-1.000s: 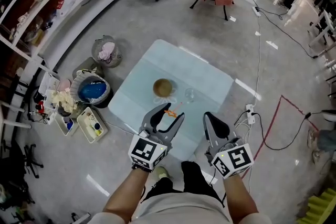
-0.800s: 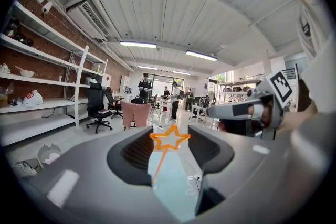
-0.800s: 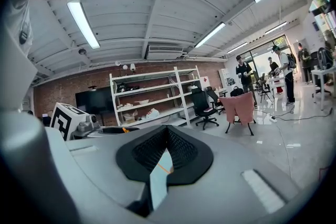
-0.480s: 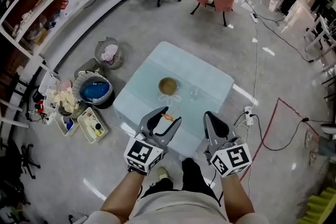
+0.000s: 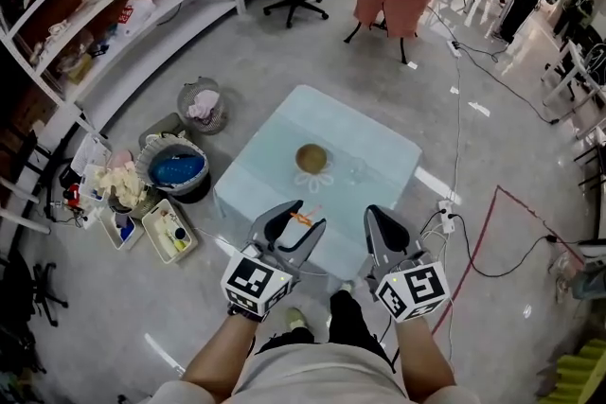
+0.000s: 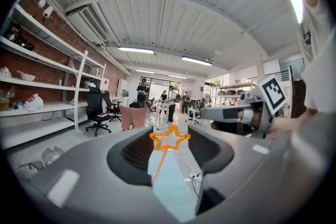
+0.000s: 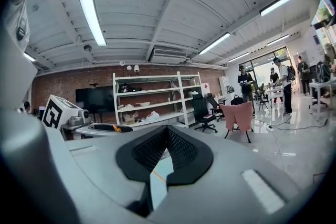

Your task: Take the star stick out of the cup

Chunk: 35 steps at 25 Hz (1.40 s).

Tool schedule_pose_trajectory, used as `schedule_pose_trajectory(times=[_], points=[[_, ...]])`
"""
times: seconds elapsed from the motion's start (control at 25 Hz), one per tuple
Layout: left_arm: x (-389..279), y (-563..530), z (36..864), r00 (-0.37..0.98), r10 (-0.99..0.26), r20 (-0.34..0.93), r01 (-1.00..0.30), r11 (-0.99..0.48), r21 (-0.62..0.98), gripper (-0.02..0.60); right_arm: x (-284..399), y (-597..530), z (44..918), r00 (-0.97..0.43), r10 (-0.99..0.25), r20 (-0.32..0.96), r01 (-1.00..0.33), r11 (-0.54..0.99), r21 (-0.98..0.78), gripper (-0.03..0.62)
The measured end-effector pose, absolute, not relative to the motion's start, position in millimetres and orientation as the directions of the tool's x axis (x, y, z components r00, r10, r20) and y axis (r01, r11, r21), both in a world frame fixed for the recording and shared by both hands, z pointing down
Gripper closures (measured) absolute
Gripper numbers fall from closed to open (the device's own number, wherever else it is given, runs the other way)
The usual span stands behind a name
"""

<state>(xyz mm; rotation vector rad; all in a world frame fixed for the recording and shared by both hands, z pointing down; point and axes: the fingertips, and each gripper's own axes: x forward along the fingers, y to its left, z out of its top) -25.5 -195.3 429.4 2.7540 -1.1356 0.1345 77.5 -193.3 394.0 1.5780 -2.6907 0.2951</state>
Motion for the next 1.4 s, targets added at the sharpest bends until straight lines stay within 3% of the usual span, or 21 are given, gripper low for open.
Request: schedule_pose_trajectory(times=[1.4], points=[[-82, -119, 354, 0.727, -0.685, 0.046, -0.687, -0.724, 0.068, 0.374, 9, -121, 332, -0.501, -0.864, 0.05, -0.865, 0.498, -0.066, 0.583]])
